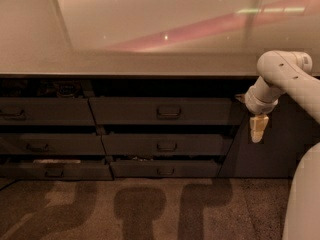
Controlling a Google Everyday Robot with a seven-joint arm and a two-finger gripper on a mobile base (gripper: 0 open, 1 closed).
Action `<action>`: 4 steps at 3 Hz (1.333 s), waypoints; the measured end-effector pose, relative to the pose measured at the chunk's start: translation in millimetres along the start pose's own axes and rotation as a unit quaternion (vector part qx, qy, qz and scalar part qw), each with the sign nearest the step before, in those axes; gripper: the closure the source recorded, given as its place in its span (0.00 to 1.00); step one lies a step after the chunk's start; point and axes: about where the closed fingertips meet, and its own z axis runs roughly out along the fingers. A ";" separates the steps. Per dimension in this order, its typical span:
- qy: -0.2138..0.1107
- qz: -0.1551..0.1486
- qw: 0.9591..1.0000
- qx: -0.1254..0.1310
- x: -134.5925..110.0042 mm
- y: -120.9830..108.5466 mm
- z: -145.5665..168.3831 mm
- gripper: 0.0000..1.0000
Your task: Open top drawer
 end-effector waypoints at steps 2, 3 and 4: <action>0.009 0.003 1.000 0.003 -1.0 10.1 1.9 0.00; 0.021 0.017 0.999 0.026 6.2 14.5 -15.2 0.00; 0.038 0.027 0.999 0.024 6.8 35.9 -4.1 0.00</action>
Offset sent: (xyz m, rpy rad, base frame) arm -0.1277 -0.0024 -0.0555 -0.1974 -0.0696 -0.1570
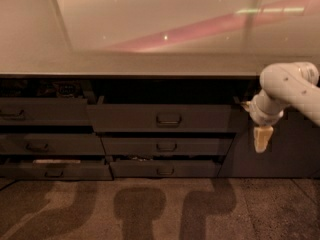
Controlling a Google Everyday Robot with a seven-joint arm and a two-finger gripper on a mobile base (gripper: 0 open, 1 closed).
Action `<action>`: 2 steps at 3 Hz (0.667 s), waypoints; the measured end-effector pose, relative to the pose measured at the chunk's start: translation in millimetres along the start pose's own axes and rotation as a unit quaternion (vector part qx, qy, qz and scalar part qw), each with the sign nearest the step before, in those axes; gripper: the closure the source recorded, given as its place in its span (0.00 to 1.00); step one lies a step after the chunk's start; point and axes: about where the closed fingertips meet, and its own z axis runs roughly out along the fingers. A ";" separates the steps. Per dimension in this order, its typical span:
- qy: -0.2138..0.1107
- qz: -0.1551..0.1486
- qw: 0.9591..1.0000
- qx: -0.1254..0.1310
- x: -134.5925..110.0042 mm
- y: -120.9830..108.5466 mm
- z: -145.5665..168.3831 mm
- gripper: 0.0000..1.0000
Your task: Open top drawer
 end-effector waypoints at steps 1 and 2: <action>0.062 0.028 0.995 0.069 20.1 14.6 -30.4 0.00; 0.116 0.028 0.985 0.124 22.6 29.6 -52.1 0.00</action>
Offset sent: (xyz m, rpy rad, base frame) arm -0.2008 -0.0244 -0.1063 -0.3811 -0.0931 -0.3835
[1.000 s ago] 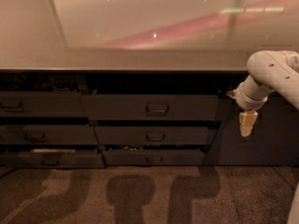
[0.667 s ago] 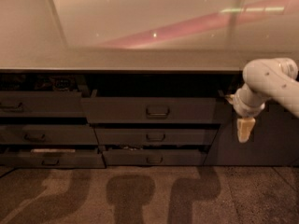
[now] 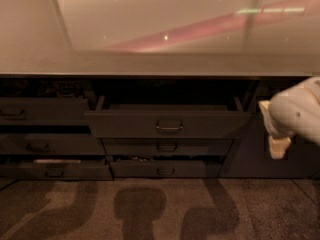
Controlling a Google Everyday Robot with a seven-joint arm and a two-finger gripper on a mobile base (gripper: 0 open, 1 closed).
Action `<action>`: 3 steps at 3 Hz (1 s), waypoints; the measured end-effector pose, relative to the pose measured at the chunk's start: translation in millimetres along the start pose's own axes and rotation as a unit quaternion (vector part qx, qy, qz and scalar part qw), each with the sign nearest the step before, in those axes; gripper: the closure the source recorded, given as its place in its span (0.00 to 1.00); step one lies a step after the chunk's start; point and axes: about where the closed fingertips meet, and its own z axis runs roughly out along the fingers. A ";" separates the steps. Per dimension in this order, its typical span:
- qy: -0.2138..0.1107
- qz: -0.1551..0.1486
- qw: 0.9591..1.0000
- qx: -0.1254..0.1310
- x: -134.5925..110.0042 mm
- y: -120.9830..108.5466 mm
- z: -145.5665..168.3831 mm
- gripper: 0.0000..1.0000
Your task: Open top drawer
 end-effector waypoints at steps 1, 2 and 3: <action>0.051 -0.031 0.998 -0.018 -13.8 43.4 7.6 0.00; 0.074 -0.039 0.996 -0.032 -7.4 74.1 19.4 0.00; 0.074 -0.039 0.996 -0.032 -7.4 74.1 19.4 0.00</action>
Offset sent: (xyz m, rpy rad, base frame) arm -0.0286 0.0093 -0.0229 -0.1009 0.0315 0.0017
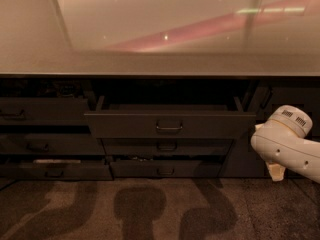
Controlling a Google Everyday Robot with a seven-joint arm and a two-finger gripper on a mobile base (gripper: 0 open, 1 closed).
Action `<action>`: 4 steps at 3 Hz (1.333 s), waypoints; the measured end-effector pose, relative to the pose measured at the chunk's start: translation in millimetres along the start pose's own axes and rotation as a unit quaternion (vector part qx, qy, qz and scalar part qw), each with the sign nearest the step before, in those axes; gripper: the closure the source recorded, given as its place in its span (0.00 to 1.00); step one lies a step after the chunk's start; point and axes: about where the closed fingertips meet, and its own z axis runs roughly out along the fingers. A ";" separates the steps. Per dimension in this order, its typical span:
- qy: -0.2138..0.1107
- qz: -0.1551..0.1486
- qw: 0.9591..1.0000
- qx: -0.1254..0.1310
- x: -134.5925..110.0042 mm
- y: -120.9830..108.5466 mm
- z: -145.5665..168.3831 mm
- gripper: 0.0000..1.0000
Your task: Open top drawer
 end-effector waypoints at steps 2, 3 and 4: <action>-0.066 0.038 0.996 0.040 23.1 -27.8 -7.4 0.00; -0.126 0.066 0.988 0.056 30.8 -45.1 -15.7 0.00; -0.150 0.059 0.985 0.062 24.6 -51.2 -22.8 0.00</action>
Offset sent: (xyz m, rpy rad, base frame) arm 0.0245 0.0136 0.0630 0.4425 -0.0437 0.3557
